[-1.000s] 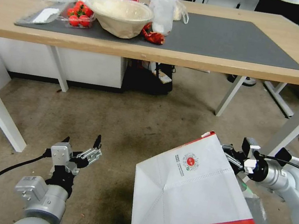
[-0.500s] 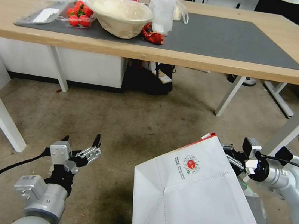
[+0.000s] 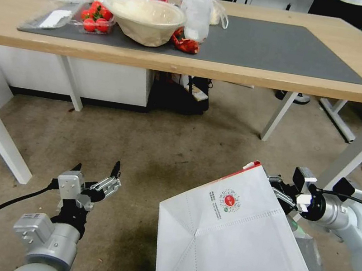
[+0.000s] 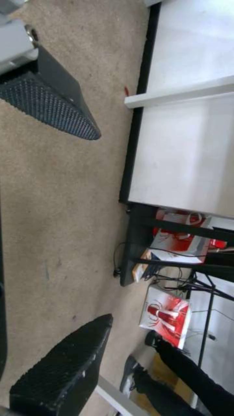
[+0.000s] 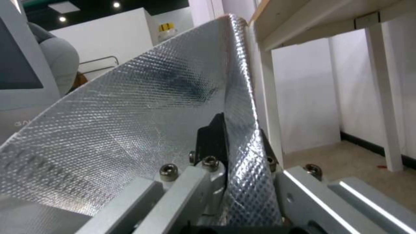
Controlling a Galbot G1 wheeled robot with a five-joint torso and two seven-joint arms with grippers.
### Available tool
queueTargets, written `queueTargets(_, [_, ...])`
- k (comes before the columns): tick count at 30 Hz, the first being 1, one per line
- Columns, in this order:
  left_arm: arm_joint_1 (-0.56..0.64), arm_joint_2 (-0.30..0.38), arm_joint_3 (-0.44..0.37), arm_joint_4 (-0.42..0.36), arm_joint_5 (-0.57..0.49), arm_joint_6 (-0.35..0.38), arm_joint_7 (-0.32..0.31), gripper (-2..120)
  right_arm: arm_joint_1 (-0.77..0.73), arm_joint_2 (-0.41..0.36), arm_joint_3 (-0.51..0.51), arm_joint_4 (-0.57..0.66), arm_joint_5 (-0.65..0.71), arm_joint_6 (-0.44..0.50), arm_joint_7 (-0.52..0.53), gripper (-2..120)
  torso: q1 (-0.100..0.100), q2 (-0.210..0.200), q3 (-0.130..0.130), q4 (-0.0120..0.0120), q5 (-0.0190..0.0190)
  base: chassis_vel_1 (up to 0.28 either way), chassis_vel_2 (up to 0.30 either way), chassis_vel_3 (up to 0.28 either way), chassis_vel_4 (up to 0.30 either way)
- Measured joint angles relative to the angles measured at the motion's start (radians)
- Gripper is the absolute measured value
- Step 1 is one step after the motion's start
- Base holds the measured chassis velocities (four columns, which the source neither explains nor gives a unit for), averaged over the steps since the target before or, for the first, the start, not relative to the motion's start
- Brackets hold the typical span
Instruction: Pick up the food delivery bag from the floor and place it on the table.
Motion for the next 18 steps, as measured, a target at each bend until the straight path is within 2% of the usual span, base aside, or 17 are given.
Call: queueTargets(18, [0.003, 0.004, 0.001, -0.001, -0.001, 0.0, -0.003, 100, 0.0, -0.007, 0.005, 0.019, 0.012, -0.002, 0.019, 0, 0.005, 0.073, 0.069, -0.0001, 0.0, 0.0, 0.0, 0.0, 0.0])
